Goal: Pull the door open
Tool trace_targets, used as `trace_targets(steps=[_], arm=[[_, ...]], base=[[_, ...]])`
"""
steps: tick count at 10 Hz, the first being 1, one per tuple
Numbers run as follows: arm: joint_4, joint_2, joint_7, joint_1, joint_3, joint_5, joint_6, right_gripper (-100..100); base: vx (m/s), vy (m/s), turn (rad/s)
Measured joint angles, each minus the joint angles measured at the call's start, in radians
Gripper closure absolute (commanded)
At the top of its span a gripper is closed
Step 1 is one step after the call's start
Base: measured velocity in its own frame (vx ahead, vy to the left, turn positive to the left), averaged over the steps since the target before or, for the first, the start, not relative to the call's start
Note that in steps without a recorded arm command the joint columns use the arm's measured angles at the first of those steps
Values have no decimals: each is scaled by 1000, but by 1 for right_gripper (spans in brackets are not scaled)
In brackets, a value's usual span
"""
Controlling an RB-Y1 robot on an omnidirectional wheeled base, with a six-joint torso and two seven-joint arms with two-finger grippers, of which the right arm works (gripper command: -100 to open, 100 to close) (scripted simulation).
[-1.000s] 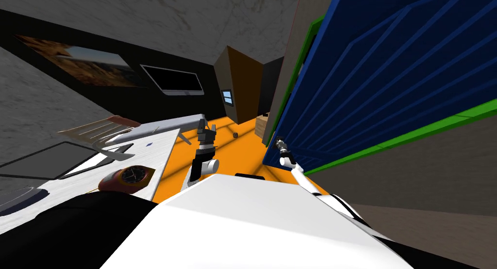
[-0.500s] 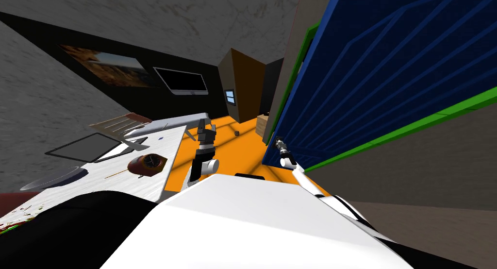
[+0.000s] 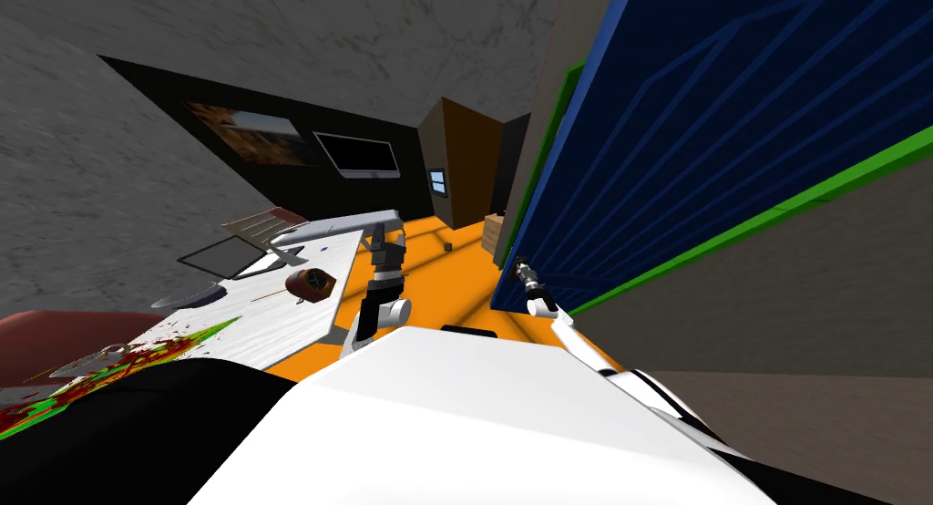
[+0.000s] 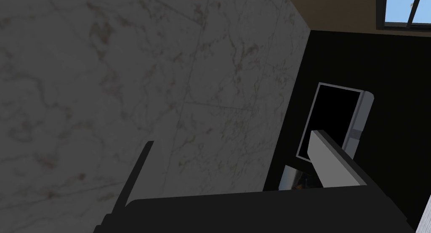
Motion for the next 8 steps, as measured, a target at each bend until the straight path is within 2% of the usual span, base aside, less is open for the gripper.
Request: trace_targets(steps=[2, 8], arm=[[-3, -4, -11, 6, 18, 4, -2, 100], [-40, -68, -81, 31, 84, 22, -35, 100]], base=[[-105, -57, 60], [-174, -81, 83]])
